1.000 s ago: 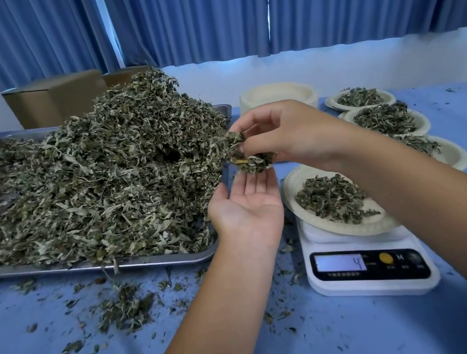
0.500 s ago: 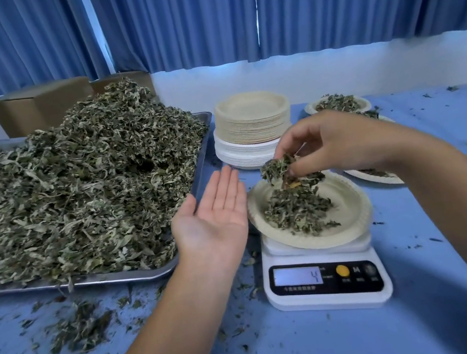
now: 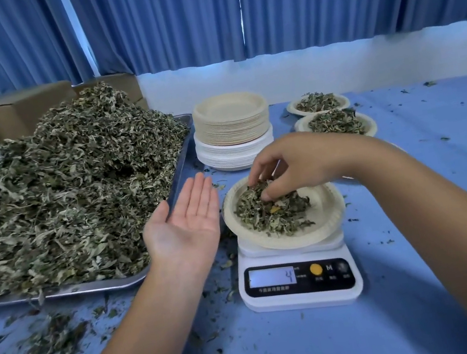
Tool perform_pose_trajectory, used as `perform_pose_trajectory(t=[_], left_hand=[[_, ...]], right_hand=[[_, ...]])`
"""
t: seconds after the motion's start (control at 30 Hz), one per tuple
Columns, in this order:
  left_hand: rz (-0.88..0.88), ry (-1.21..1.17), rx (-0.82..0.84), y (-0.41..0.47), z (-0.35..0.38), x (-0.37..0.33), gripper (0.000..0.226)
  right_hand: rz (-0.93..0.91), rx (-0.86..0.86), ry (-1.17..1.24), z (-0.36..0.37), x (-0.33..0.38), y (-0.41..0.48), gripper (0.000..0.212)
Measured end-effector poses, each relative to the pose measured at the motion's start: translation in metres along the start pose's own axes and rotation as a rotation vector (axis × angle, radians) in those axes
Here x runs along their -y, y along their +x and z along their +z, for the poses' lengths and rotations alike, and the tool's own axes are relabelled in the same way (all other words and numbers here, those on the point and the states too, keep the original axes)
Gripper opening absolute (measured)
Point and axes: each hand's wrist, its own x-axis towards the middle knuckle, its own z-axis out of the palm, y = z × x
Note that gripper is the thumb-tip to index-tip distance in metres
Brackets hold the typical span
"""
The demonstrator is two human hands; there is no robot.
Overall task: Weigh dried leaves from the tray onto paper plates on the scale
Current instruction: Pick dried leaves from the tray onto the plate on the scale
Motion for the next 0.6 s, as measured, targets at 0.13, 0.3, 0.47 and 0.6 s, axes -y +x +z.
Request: perform_pose_trajectory(t=[0.13, 0.3, 0.47, 0.6], left_hand=[[0.001, -0.005, -0.008, 0.0001, 0.0005, 0.0003, 0.050], [-0.005, -0.009, -0.005, -0.0003, 0.0003, 0.0003, 0.052], [-0.011, -0.020, -0.012, -0.0011, -0.0002, 0.0010, 0.053], [-0.014, -0.016, -0.016, -0.0012, -0.0007, 0.0012, 0.054]], right_hand=[[-0.003, -0.106, -0.019, -0.0088, 0.0002, -0.0027, 0.020], [-0.076, -0.161, 0.005, -0.0034, 0.0044, 0.0003, 0.005], [0.030, -0.024, -0.114, -0.0011, -0.0003, 0.0002, 0.006], [0.080, -0.041, -0.102, -0.0074, -0.0022, -0.0031, 0.012]])
